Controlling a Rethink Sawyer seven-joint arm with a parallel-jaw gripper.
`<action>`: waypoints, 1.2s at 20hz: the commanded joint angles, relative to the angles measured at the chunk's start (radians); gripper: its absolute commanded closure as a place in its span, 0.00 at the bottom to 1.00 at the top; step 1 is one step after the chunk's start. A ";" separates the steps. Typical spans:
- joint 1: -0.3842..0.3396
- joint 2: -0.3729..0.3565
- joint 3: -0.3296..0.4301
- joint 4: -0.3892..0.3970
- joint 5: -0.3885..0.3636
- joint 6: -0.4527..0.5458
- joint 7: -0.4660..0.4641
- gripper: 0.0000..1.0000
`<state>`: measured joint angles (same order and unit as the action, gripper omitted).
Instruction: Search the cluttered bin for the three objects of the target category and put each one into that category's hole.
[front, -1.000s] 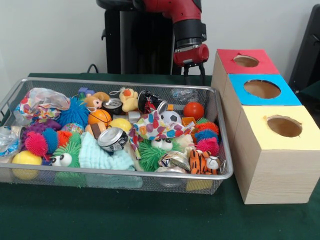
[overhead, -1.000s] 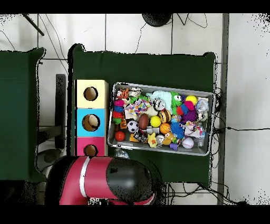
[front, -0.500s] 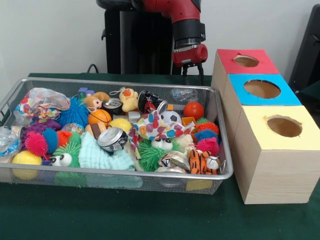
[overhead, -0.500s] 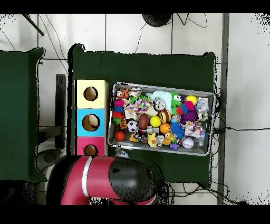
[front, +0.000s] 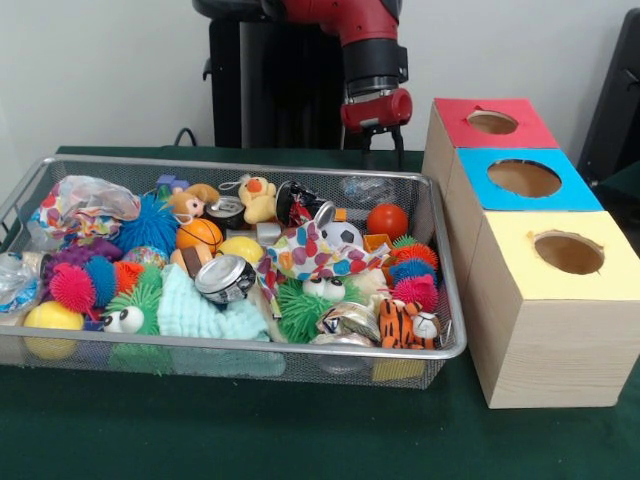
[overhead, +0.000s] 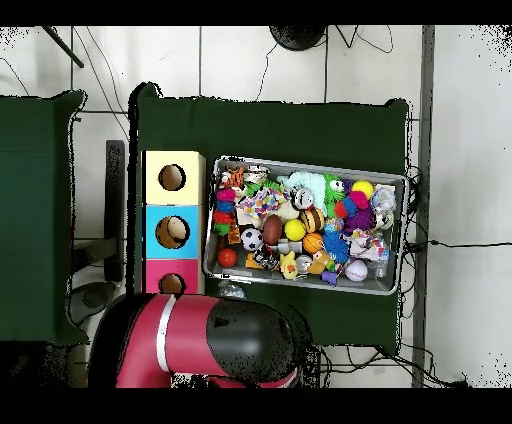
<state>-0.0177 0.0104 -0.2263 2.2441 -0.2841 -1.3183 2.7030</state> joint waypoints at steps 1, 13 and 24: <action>-0.050 0.192 -0.064 -0.048 0.013 0.220 0.055 0.00; -0.108 0.289 -0.028 -0.089 0.035 0.027 0.146 0.00; -0.153 0.322 0.004 -0.104 0.024 -0.042 0.135 0.00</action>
<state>-0.1345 0.1230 -0.2316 2.1362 -0.2840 -1.5845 2.7030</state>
